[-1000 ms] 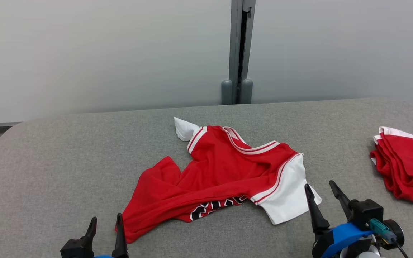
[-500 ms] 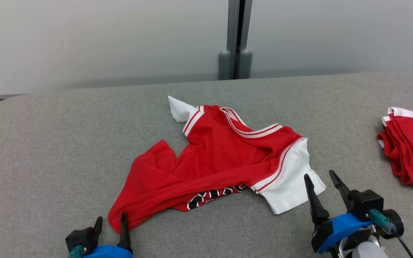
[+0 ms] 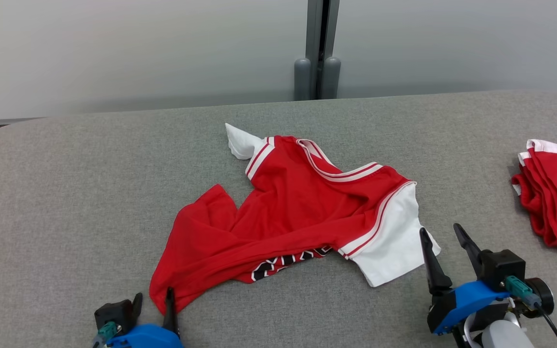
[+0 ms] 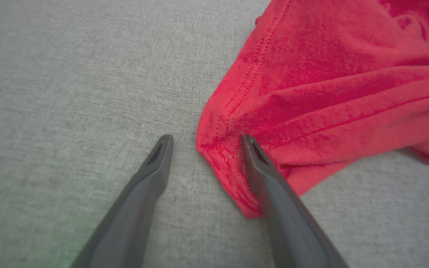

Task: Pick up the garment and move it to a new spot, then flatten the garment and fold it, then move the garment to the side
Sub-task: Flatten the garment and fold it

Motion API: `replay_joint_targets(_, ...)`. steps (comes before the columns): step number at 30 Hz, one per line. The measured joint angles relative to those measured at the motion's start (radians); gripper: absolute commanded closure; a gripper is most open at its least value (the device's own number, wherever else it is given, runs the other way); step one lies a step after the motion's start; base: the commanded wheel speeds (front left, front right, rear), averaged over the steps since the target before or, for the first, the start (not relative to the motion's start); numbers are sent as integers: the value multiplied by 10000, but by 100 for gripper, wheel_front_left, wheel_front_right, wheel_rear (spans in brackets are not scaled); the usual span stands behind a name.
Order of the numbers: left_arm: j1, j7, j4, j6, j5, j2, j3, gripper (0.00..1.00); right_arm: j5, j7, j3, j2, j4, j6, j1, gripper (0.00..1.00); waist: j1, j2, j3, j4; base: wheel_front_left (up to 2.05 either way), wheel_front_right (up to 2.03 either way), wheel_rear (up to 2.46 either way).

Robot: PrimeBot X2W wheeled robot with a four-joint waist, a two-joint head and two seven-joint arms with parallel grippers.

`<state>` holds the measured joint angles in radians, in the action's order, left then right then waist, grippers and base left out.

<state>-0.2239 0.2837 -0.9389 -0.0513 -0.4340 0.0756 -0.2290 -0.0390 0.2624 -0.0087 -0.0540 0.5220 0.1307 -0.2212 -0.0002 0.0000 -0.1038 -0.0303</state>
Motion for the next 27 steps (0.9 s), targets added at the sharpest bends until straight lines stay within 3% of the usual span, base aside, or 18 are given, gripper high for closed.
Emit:
replay_joint_targets(1,-93,0,-140,-15,-104,23,-188,56,35,0,-69,-29,82,0,-2,0,0,0,-9,12,0,0,0)
replay_joint_targets(2,-185,-2,-276,-36,-217,52,-364,100,79,2,-134,-48,159,0,-17,0,-1,0,-25,23,0,0,0)
replay_joint_targets(8,-579,12,-550,10,-571,-48,-1043,100,303,0,-537,-234,1154,0,-489,0,0,0,-225,116,0,0,0)
replay_joint_targets(19,-697,52,144,332,-234,-182,-1024,100,184,-117,-61,-431,4418,0,-2059,0,1,0,-726,466,0,0,0)
replay_joint_targets(20,-697,50,199,328,-213,-186,-1005,100,178,-201,-19,-456,4656,0,-2204,43,1,0,-762,502,0,0,0)
replay_joint_targets(22,-692,31,288,309,-184,-188,-955,100,-17,-288,136,-485,5030,0,-2438,100,0,0,-815,572,0,0,0)
replay_joint_targets(27,-584,-50,621,293,59,-238,-725,100,-648,-128,451,-548,5459,-2,-2666,100,3,0,-784,648,0,0,0)
